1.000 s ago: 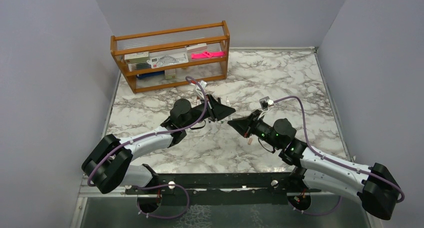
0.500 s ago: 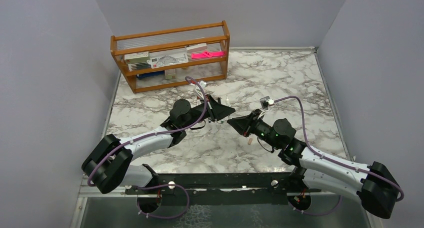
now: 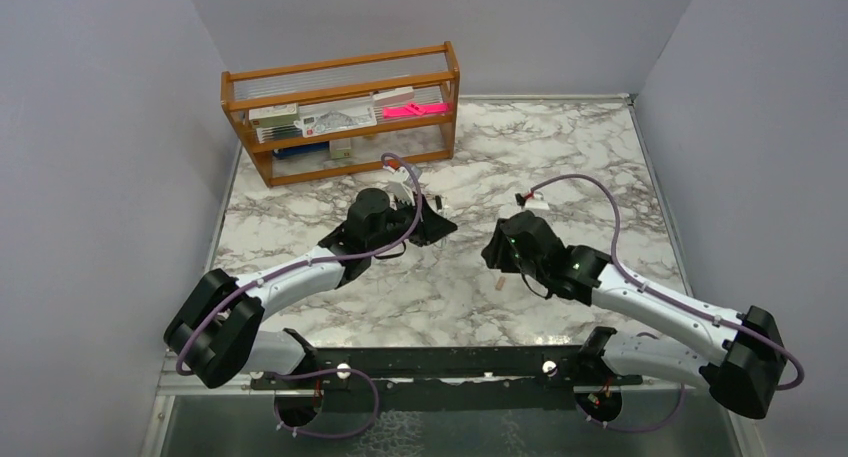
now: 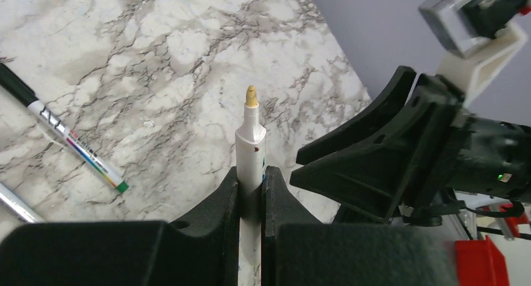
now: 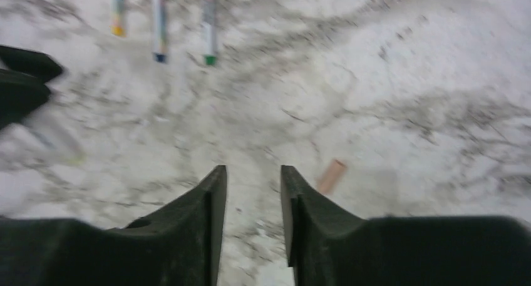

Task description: Insert the pens into the pen caps

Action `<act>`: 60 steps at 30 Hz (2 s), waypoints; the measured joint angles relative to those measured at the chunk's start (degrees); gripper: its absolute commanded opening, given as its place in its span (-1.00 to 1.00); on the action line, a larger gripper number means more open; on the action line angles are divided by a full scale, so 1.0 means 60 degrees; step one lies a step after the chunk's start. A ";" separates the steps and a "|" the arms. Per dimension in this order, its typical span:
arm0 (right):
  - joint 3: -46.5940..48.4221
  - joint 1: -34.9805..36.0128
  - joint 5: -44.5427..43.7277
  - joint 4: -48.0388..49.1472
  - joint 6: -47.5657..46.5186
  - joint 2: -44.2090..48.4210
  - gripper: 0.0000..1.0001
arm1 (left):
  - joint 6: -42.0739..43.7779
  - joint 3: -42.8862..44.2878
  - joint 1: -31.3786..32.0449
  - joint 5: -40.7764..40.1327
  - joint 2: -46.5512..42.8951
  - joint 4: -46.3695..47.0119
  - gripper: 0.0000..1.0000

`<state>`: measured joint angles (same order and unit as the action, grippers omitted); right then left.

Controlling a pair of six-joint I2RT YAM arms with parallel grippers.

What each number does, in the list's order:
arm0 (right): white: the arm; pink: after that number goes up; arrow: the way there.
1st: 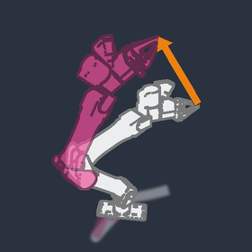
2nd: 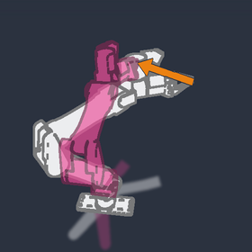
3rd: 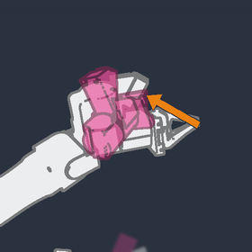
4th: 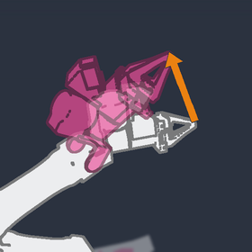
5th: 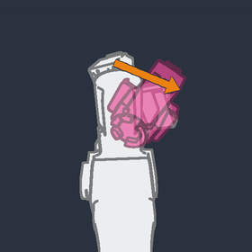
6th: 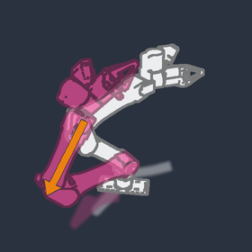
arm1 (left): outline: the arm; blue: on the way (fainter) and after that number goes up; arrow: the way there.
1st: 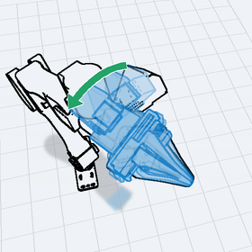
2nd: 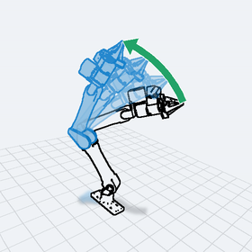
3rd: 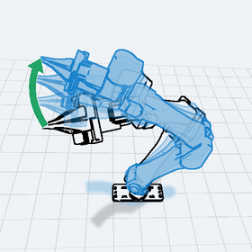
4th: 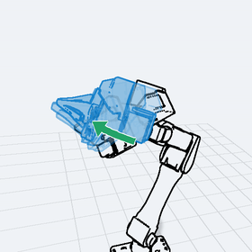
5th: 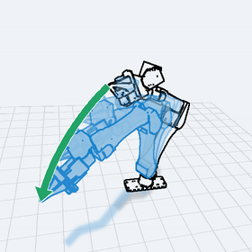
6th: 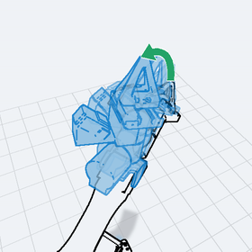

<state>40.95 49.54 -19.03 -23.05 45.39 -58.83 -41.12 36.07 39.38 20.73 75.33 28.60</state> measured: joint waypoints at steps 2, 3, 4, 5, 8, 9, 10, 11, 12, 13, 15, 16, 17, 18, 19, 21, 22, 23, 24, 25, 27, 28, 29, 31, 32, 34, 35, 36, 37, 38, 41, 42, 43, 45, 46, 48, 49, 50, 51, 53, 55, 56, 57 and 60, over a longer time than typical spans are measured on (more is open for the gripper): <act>-0.0193 0.0000 -0.0168 -0.0882 0.0266 -0.0098 -0.51 | 0.0321 0.0044 0.0000 -0.0058 0.0000 -0.0310 -1.00; -0.0412 0.0000 -0.0233 -0.1279 0.0441 -0.0040 -0.56 | 0.0444 0.0047 0.0000 -0.0069 0.0000 -0.0463 -1.00; -0.0601 0.0000 -0.0259 -0.1552 0.0565 0.0029 -0.61 | 0.0525 0.0047 0.0000 -0.0069 0.0000 -0.0579 -1.00; -0.0780 0.0000 -0.0291 -0.1792 0.0688 0.0091 -0.67 | 0.0605 0.0047 0.0000 -0.0069 0.0000 -0.0703 -1.00; -0.1209 0.0000 -0.0328 -0.2320 0.1013 0.0259 -0.92 | 0.0787 0.0047 0.0000 -0.0073 0.0000 -0.0882 -1.00; -0.1293 0.0000 -0.0339 -0.2455 0.1096 0.0270 -0.98 | 0.0820 0.0047 0.0000 -0.0073 0.0000 -0.0911 -1.00; -0.1351 0.0000 -0.0350 -0.2557 0.1162 0.0262 -0.99 | 0.0860 0.0047 0.0000 -0.0073 0.0000 -0.0951 -1.00; -0.1384 0.0000 -0.0357 -0.2648 0.1224 0.0244 -0.99 | 0.0867 0.0047 0.0000 -0.0073 0.0000 -0.0994 -1.00; -0.1410 0.0000 -0.0353 -0.2718 0.1253 0.0215 -0.99 | 0.0882 0.0047 0.0000 -0.0073 0.0000 -0.1031 -1.00; -0.1424 0.0000 -0.0350 -0.2728 0.1257 0.0168 -0.99 | 0.0885 0.0047 0.0000 -0.0073 0.0000 -0.1060 -1.00; -0.1446 0.0000 -0.0324 -0.2710 0.1253 0.0026 -0.99 | 0.0885 0.0047 0.0000 -0.0073 0.0000 -0.1093 -1.00; -0.1461 0.0000 -0.0310 -0.2674 0.1246 -0.0047 -0.99 | 0.0885 0.0047 0.0000 -0.0073 0.0000 -0.1104 -1.00; -0.1490 0.0000 -0.0273 -0.2608 0.1220 -0.0160 -0.99 | 0.0885 0.0047 0.0000 -0.0073 0.0000 -0.1111 -1.00; -0.1515 0.0000 -0.0244 -0.2543 0.1209 -0.0273 -0.99 | 0.0885 0.0047 0.0000 -0.0073 0.0000 -0.1115 -1.00; -0.1530 0.0000 -0.0200 -0.2455 0.1188 -0.0408 -0.99 | 0.0885 0.0047 0.0000 -0.0073 0.0000 -0.1118 -1.00; -0.1534 0.0000 -0.0131 -0.2262 0.1122 -0.0729 -0.99 | 0.0903 0.0047 0.0000 -0.0073 0.0000 -0.1133 -1.00; -0.1534 0.0000 -0.0095 -0.2138 0.1078 -0.0907 -0.99 | 0.0918 0.0047 0.0000 -0.0073 0.0000 -0.1140 -1.00; -0.1534 0.0000 -0.0044 -0.2000 0.1031 -0.1096 -0.99 | 0.0925 0.0047 0.0000 -0.0073 0.0000 -0.1140 -1.00; -0.1534 0.0000 0.0022 -0.1851 0.0984 -0.1300 -0.99 | 0.0933 0.0047 0.0000 -0.0073 0.0000 -0.1140 -1.00; -0.1534 0.0000 0.0084 -0.1705 0.0940 -0.1512 -0.99 | 0.0940 0.0047 0.0000 -0.0073 0.0000 -0.1140 -1.00; -0.1530 0.0000 0.0157 -0.1435 0.0867 -0.1898 -0.99 | 0.0947 0.0047 0.0000 -0.0073 0.0000 -0.1140 -1.00; -0.1490 -0.0004 0.0197 -0.1290 0.0816 -0.2000 -0.99 | 0.0947 0.0047 0.0000 -0.0073 0.0000 -0.1140 -1.00; -0.1464 0.0000 0.0211 -0.1169 0.0772 -0.2073 -0.99 | 0.0947 0.0047 0.0000 -0.0073 0.0000 -0.1140 -1.00; -0.1432 0.0000 0.0233 -0.0918 0.0685 -0.2200 -0.99 | 0.0951 0.0044 0.0000 -0.0073 0.0000 -0.1144 -1.00; -0.1413 0.0000 0.0240 -0.0790 0.0645 -0.2269 -0.99 | 0.0951 0.0044 0.0000 -0.0073 0.0000 -0.1144 -1.00; -0.1359 0.0000 0.0248 -0.0550 0.0597 -0.2419 -0.99 | 0.0954 0.0040 0.0000 -0.0073 0.0000 -0.1144 -1.00; -0.1315 0.0000 0.0251 -0.0415 0.0565 -0.2521 -0.99 | 0.0954 0.0040 0.0000 -0.0073 0.0000 -0.1144 -1.00; -0.1260 0.0000 0.0255 -0.0331 0.0528 -0.2616 -0.99 | 0.0958 0.0040 -0.0004 -0.0073 0.0000 -0.1144 -1.00; -0.1209 0.0000 0.0255 -0.0248 0.0488 -0.2707 -0.99 | 0.0958 0.0040 -0.0007 -0.0073 0.0000 -0.1144 -1.00; -0.1169 0.0000 0.0255 -0.0153 0.0463 -0.2787 -0.99 | 0.0958 0.0040 -0.0011 -0.0073 0.0000 -0.1144 -1.00; -0.1053 0.0000 0.0251 0.0044 0.0386 -0.3002 -0.99 | 0.0958 0.0040 -0.0047 -0.0073 0.0000 -0.1144 -1.00; -0.1020 -0.0004 0.0251 0.0102 0.0375 -0.3064 -0.99 | 0.0958 0.0040 -0.0047 -0.0073 0.0000 -0.1144 -1.00; -0.0980 -0.0004 0.0251 0.0146 0.0368 -0.3129 -0.99 | 0.0958 0.0040 -0.0051 -0.0073 0.0000 -0.1144 -1.00; -0.0885 -0.0029 0.0251 0.0240 0.0324 -0.3275 -0.99 | 0.0958 0.0040 -0.0055 -0.0073 0.0000 -0.1144 -1.00; -0.0838 -0.0033 0.0248 0.0284 0.0302 -0.3344 -0.99 | 0.0958 0.0040 -0.0062 -0.0073 0.0000 -0.1144 -1.00; -0.0761 -0.0087 0.0237 0.0342 0.0259 -0.3450 -0.99 | 0.0958 0.0040 -0.0062 -0.0073 0.0000 -0.1147 -1.00; -0.0743 -0.0095 0.0226 0.0350 0.0237 -0.3472 -0.99 | 0.0958 0.0036 -0.0069 -0.0073 0.0000 -0.1151 -1.00; -0.0739 -0.0113 0.0219 0.0361 0.0222 -0.3483 -0.99 | 0.0958 0.0033 -0.0073 -0.0073 -0.0004 -0.1151 -1.00; -0.0739 -0.0135 0.0222 0.0364 0.0211 -0.3483 -0.99 | 0.0958 0.0018 -0.0073 -0.0073 -0.0007 -0.1151 -1.00; -0.0736 -0.0208 0.0222 0.0397 0.0186 -0.3501 -0.99 | 0.0958 -0.0007 -0.0109 -0.0073 -0.0018 -0.1177 -1.00; -0.0721 -0.0310 0.0219 0.0423 0.0131 -0.3515 -0.99 | 0.0954 -0.0044 -0.0117 -0.0073 -0.0022 -0.1198 -1.00; -0.0718 -0.0357 0.0215 0.0423 0.0117 -0.3515 -0.99 | 0.0954 -0.0055 -0.0117 -0.0073 -0.0022 -0.1202 -1.00; -0.0707 -0.0415 0.0211 0.0423 0.0084 -0.3519 -0.99 | 0.0954 -0.0062 -0.0117 -0.0073 -0.0022 -0.1206 -1.00; -0.0681 -0.0506 0.0204 0.0408 -0.0040 -0.3526 -0.99 | 0.0954 -0.0084 -0.0124 -0.0073 -0.0033 -0.1206 -1.00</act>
<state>36.86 46.50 -17.80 -20.60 45.15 -79.99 -35.40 35.57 38.63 20.29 75.13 21.37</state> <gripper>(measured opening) 0.008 0.107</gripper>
